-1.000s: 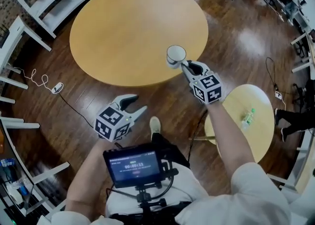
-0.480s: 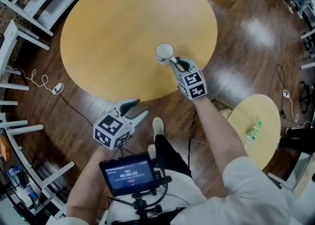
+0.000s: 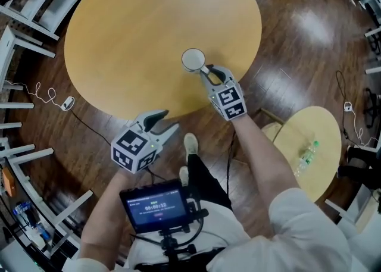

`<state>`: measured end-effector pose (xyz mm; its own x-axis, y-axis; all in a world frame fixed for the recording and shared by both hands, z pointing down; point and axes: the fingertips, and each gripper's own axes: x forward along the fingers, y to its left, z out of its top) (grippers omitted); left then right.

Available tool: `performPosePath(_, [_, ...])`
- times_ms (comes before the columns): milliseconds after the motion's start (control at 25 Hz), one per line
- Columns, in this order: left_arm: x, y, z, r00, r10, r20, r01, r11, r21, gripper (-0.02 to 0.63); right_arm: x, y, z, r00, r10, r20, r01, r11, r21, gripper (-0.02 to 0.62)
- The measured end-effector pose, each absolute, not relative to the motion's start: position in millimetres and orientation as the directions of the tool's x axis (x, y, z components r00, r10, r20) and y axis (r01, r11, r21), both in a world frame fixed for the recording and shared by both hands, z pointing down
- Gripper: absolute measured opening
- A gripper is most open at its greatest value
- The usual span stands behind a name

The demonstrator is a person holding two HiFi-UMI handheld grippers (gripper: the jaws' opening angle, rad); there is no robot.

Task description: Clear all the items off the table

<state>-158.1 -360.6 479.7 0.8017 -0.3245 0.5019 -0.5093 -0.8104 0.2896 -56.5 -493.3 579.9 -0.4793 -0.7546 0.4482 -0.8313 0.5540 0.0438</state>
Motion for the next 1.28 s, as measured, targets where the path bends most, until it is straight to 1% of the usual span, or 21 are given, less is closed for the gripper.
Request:
performPosePath(40, [-157.7, -361.6, 479.7, 0.802, -0.323, 0.502, -0.509, -0.811, 0.290, 0.183, -55.6, -494.2, 580.3, -0.482, -0.750, 0.453, -0.831, 0.555, 0.035, 0.110])
performPosePath(80, [-157.7, -362.3, 479.4, 0.802, -0.323, 0.503, -0.508, -0.811, 0.289, 0.183, -55.4, -494.4, 580.2, -0.485, -0.745, 0.458, -0.829, 0.558, 0.029, 0.210])
performPosePath(120, [-157.9, -362.8, 478.9, 0.802, -0.323, 0.503, -0.507, -0.813, 0.287, 0.183, -55.4, -493.5, 579.5, -0.489, -0.741, 0.460, -0.826, 0.563, 0.028, 0.252])
performPosePath(320, [-152.8, -359.0, 472.5, 0.806, -0.321, 0.497, -0.494, -0.827, 0.269, 0.183, -46.7, -477.8, 568.2, -0.479, -0.747, 0.460, -0.826, 0.561, 0.050, 0.252])
performPosePath(520, [-143.7, -348.1, 456.2, 0.826, -0.308, 0.471, -0.458, -0.855, 0.244, 0.183, -35.0, -446.8, 535.5, -0.444, -0.785, 0.432, -0.854, 0.517, 0.061, 0.251])
performPosePath(800, [-119.2, -298.8, 434.8, 0.872, -0.246, 0.424, -0.357, -0.912, 0.204, 0.183, -11.8, -341.1, 465.9, -0.348, -0.861, 0.371, -0.914, 0.400, 0.073, 0.251])
performPosePath(920, [-109.7, -263.4, 425.3, 0.889, -0.213, 0.405, -0.305, -0.935, 0.178, 0.183, 0.4, -273.7, 443.3, -0.288, -0.887, 0.360, -0.942, 0.331, 0.061, 0.252])
performPosePath(1080, [-99.9, -217.6, 411.1, 0.914, -0.167, 0.370, -0.245, -0.953, 0.176, 0.183, 20.0, -176.7, 423.6, -0.182, -0.908, 0.378, -0.975, 0.218, 0.053, 0.251])
performPosePath(1280, [-80.9, -162.5, 395.2, 0.938, -0.073, 0.338, -0.149, -0.967, 0.205, 0.188, 49.3, -60.1, 397.1, -0.006, -0.915, 0.404, -0.998, 0.029, 0.052, 0.250])
